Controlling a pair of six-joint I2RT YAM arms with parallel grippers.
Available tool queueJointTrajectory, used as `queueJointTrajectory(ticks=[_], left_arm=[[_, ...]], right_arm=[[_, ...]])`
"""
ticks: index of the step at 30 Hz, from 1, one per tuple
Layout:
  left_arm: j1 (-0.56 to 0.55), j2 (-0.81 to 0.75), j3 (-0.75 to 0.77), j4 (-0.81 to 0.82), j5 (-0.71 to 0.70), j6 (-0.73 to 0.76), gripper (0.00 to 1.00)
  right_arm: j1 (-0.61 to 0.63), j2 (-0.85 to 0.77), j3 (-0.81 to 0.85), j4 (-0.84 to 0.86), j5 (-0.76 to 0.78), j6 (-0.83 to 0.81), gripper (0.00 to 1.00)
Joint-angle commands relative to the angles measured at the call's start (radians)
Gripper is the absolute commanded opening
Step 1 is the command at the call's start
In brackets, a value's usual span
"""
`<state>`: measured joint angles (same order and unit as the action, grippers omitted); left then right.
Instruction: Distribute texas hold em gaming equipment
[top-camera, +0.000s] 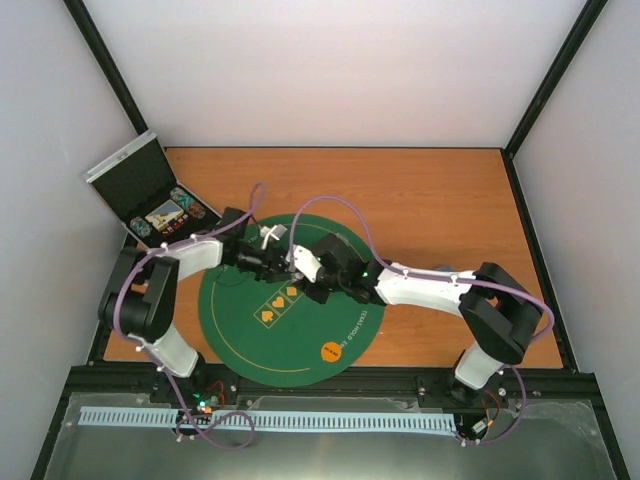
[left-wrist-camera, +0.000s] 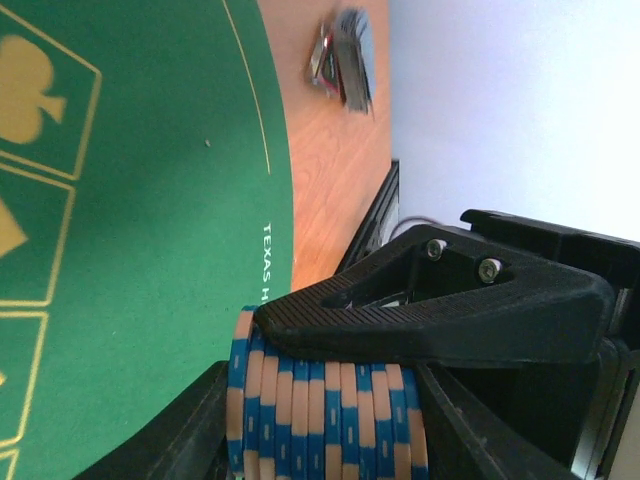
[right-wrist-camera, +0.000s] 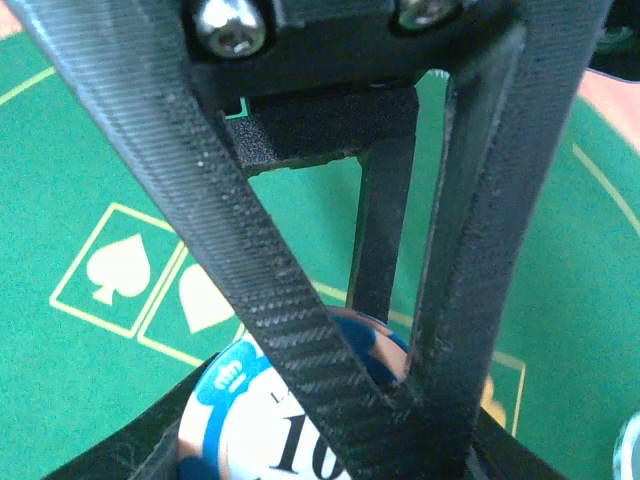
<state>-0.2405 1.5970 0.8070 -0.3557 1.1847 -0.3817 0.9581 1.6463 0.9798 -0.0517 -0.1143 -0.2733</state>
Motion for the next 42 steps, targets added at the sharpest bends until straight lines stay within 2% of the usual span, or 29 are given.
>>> queueJointTrajectory(ticks=[1,11,17,23,28,34,36,42], left_arm=[[-0.059,0.117,0.102,-0.036,-0.032,0.067,0.01],[-0.224,0.317,0.194,-0.048,-0.068,0.122,0.01],[-0.248,0.426,0.248,-0.049,-0.084,0.144,0.01],[-0.287,0.466,0.271,-0.013,-0.186,0.184,0.01],[-0.294,0.493,0.280,-0.019,-0.223,0.208,0.15],[-0.295,0.517,0.328,-0.048,-0.311,0.224,0.23],[-0.295,0.522,0.342,-0.059,-0.308,0.227,0.32],[-0.294,0.506,0.346,-0.078,-0.317,0.247,0.47]], right_arm=[[-0.015,-0.084,-0.094,-0.027,0.096,0.133,0.03],[0.005,-0.167,-0.268,-0.062,0.153,0.409,0.03],[0.028,-0.218,-0.328,-0.118,0.213,0.518,0.03],[0.060,-0.195,-0.377,-0.084,0.265,0.564,0.03],[0.073,-0.189,-0.413,-0.067,0.279,0.596,0.03],[0.087,-0.179,-0.434,-0.053,0.285,0.597,0.03],[0.087,-0.171,-0.442,-0.048,0.284,0.599,0.03],[0.088,-0.159,-0.449,-0.051,0.255,0.595,0.03]])
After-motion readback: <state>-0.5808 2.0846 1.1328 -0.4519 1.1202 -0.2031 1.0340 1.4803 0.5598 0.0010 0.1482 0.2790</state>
